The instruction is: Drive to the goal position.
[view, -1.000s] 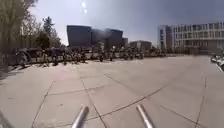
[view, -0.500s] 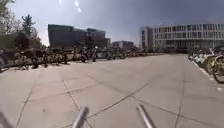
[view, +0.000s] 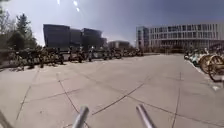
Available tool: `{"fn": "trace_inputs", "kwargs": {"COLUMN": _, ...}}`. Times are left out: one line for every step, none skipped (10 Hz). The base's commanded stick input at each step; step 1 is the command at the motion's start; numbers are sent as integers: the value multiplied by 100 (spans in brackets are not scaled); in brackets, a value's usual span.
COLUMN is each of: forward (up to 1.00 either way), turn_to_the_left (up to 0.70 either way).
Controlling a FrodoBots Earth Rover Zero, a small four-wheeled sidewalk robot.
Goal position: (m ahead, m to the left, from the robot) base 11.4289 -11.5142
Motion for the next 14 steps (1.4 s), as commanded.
{"fn": "trace_inputs", "kwargs": {"forward": 0, "turn_to_the_left": -70}}
{"fn": "trace_inputs", "kwargs": {"forward": 0, "turn_to_the_left": -70}}
{"fn": "trace_inputs", "kwargs": {"forward": 0, "turn_to_the_left": -70}}
{"fn": "trace_inputs", "kwargs": {"forward": 0, "turn_to_the_left": -70}}
{"fn": "trace_inputs", "kwargs": {"forward": 0, "turn_to_the_left": -70}}
{"fn": "trace_inputs", "kwargs": {"forward": 0, "turn_to_the_left": -70}}
{"fn": "trace_inputs", "kwargs": {"forward": 0, "turn_to_the_left": -70}}
{"fn": "trace_inputs", "kwargs": {"forward": 0, "turn_to_the_left": -70}}
{"fn": "trace_inputs", "kwargs": {"forward": 0, "turn_to_the_left": -70}}
{"fn": "trace_inputs", "kwargs": {"forward": 0, "turn_to_the_left": -70}}
{"fn": "trace_inputs", "kwargs": {"forward": 0, "turn_to_the_left": -70}}
{"fn": "trace_inputs", "kwargs": {"forward": 0, "turn_to_the_left": -70}}
{"fn": "trace_inputs", "kwargs": {"forward": 0, "turn_to_the_left": -41}}
{"fn": "trace_inputs", "kwargs": {"forward": 27, "turn_to_the_left": 0}}
